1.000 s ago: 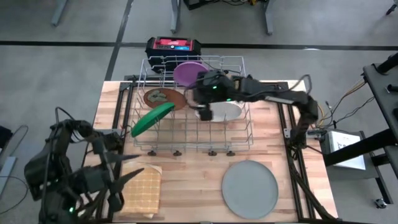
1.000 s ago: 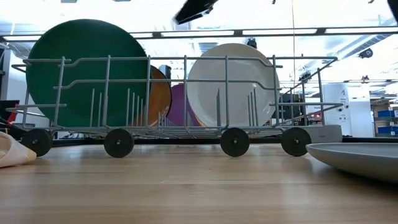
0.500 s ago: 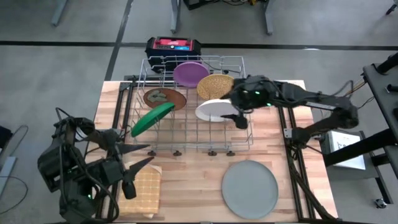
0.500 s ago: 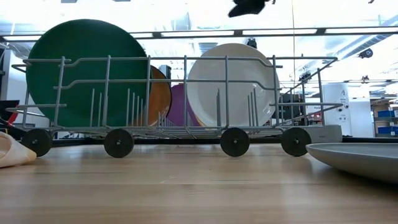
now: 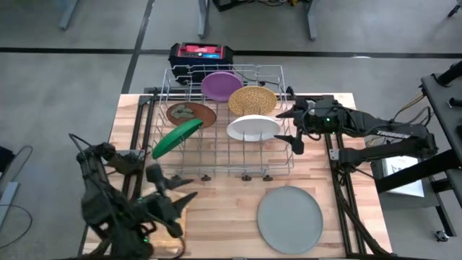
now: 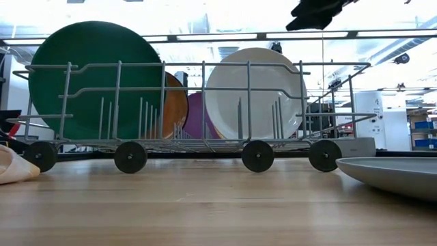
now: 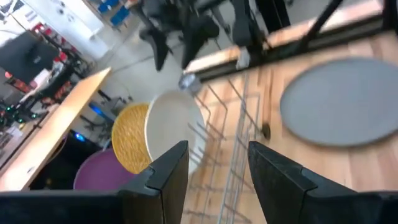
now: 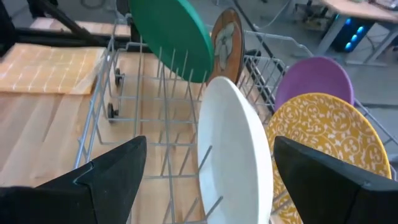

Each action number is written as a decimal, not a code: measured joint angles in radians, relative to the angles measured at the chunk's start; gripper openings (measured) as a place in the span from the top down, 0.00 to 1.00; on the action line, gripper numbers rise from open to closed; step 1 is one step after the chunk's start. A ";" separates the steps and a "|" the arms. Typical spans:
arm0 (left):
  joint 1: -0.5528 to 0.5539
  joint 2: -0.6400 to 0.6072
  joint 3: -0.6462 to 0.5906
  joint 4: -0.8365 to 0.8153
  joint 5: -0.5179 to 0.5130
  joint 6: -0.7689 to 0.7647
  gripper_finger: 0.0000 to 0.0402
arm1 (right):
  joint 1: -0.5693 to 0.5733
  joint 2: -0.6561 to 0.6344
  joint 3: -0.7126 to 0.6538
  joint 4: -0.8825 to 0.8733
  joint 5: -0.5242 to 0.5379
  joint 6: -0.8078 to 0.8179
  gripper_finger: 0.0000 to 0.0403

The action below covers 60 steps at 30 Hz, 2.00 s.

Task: Sort dishes
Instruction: Put the grey plate into the dish rack

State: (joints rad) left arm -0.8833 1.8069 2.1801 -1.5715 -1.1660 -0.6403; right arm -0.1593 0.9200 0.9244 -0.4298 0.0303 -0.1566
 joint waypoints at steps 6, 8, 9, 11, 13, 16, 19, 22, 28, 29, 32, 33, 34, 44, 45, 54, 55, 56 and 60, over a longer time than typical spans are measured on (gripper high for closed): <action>0.042 -0.017 -0.143 0.001 0.029 -0.092 0.61 | 0.000 -0.001 -0.012 -0.005 -0.001 -0.005 0.15; 0.062 -0.040 -0.195 0.000 0.029 -0.128 0.61 | 0.000 0.005 -0.013 -0.006 -0.001 -0.008 0.15; 0.071 -0.054 -0.224 0.000 0.034 -0.147 0.61 | 0.000 0.006 -0.013 -0.006 -0.001 -0.008 0.15; 0.094 -0.080 -0.276 0.001 0.066 -0.185 0.61 | 0.000 0.005 -0.014 -0.006 -0.001 -0.009 0.15; 0.114 -0.114 -0.329 0.000 0.083 -0.217 0.61 | 0.000 0.004 -0.014 -0.007 -0.001 -0.009 0.15; 0.148 -0.173 -0.405 0.000 0.090 -0.247 0.61 | 0.000 0.001 -0.014 -0.008 -0.001 -0.010 0.15; 0.184 -0.224 -0.478 0.000 0.114 -0.270 0.61 | 0.000 -0.001 -0.014 -0.008 -0.001 -0.010 0.15; 0.218 -0.275 -0.544 0.000 0.145 -0.278 0.61 | 0.000 -0.001 -0.014 -0.010 -0.001 -0.009 0.15; 0.297 -0.349 -0.676 0.000 0.206 -0.295 0.61 | 0.000 -0.001 -0.014 -0.010 -0.002 -0.009 0.15; 0.307 -0.359 -0.691 0.000 0.212 -0.295 0.61 | 0.000 -0.001 -0.014 -0.010 -0.002 -0.009 0.15; 0.327 -0.377 -0.723 0.000 0.215 -0.295 0.61 | 0.000 -0.001 -0.014 -0.010 -0.002 -0.008 0.15; 0.331 -0.380 -0.730 0.000 0.216 -0.293 0.61 | 0.000 -0.001 -0.014 -0.010 -0.002 -0.008 0.15; 0.332 -0.383 -0.733 0.000 0.216 -0.290 0.61 | 0.000 -0.001 -0.014 -0.010 -0.002 -0.008 0.15; 0.357 -0.405 -0.734 0.000 0.183 -0.224 0.61 | 0.000 -0.001 -0.014 -0.010 -0.002 -0.009 0.15; 0.365 -0.405 -0.734 0.000 0.183 -0.213 0.61 | 0.000 -0.001 -0.014 -0.010 -0.002 -0.009 0.15; 0.447 -0.418 -0.735 0.001 0.192 -0.114 0.61 | 0.000 -0.001 -0.018 -0.010 -0.002 -0.008 0.15; 0.453 -0.420 -0.735 0.000 0.193 -0.108 0.61 | 0.000 -0.001 -0.018 -0.010 -0.002 -0.008 0.15; 0.458 -0.422 -0.735 0.000 0.193 -0.099 0.61 | 0.000 -0.001 -0.019 -0.010 -0.002 -0.008 0.15; 0.477 -0.432 -0.735 0.000 0.208 -0.074 0.61 | 0.000 -0.001 -0.022 -0.009 -0.002 -0.008 0.15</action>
State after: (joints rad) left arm -0.4068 1.3748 1.4452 -1.5711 -0.9578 -0.7148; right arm -0.1593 0.9188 0.9021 -0.4393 0.0285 -0.1650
